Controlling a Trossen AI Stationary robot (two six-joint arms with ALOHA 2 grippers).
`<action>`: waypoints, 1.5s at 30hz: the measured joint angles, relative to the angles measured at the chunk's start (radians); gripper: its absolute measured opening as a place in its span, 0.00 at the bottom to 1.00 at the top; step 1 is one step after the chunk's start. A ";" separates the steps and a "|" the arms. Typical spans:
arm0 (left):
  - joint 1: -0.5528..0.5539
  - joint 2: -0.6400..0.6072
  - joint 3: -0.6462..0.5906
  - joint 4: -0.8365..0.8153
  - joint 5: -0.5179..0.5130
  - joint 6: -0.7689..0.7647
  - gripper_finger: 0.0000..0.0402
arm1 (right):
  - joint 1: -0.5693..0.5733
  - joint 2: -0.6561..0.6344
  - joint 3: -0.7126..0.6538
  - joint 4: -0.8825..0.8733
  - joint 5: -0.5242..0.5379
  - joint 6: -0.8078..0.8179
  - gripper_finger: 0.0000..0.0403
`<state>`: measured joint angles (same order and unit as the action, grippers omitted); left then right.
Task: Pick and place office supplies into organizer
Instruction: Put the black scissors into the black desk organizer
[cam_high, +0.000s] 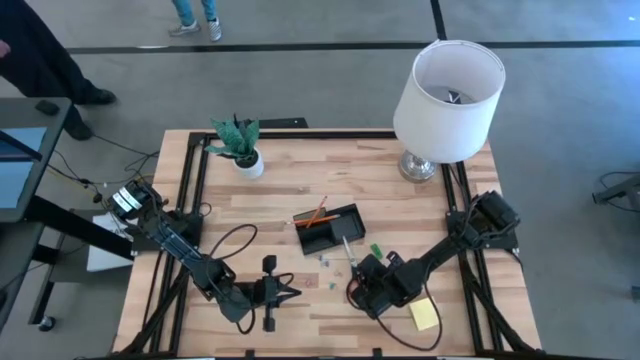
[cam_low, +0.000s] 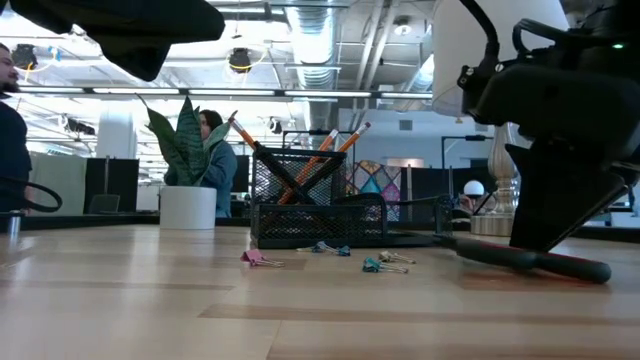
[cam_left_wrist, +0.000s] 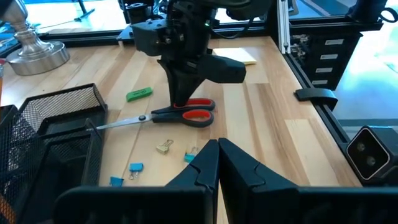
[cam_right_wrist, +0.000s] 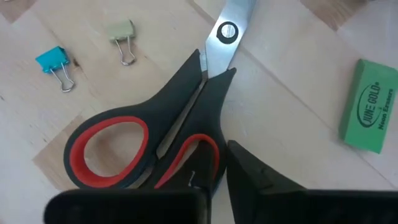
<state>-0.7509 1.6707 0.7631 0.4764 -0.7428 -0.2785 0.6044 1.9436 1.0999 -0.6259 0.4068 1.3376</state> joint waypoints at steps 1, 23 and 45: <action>0.000 0.000 0.000 0.001 -0.008 -0.005 0.00 | 0.005 -0.008 0.004 -0.004 0.009 0.000 0.06; -0.072 -0.079 0.015 0.007 -0.449 0.049 0.00 | 0.051 -0.138 0.261 -0.324 0.003 -0.164 0.04; -0.083 -0.309 0.015 -0.525 -0.361 -0.237 0.00 | -0.395 -0.139 0.595 -0.524 -0.634 -0.534 0.04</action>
<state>-0.8344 1.3621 0.7780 -0.0482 -1.1038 -0.5152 0.2094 1.8042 1.6951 -1.1499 -0.2272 0.8036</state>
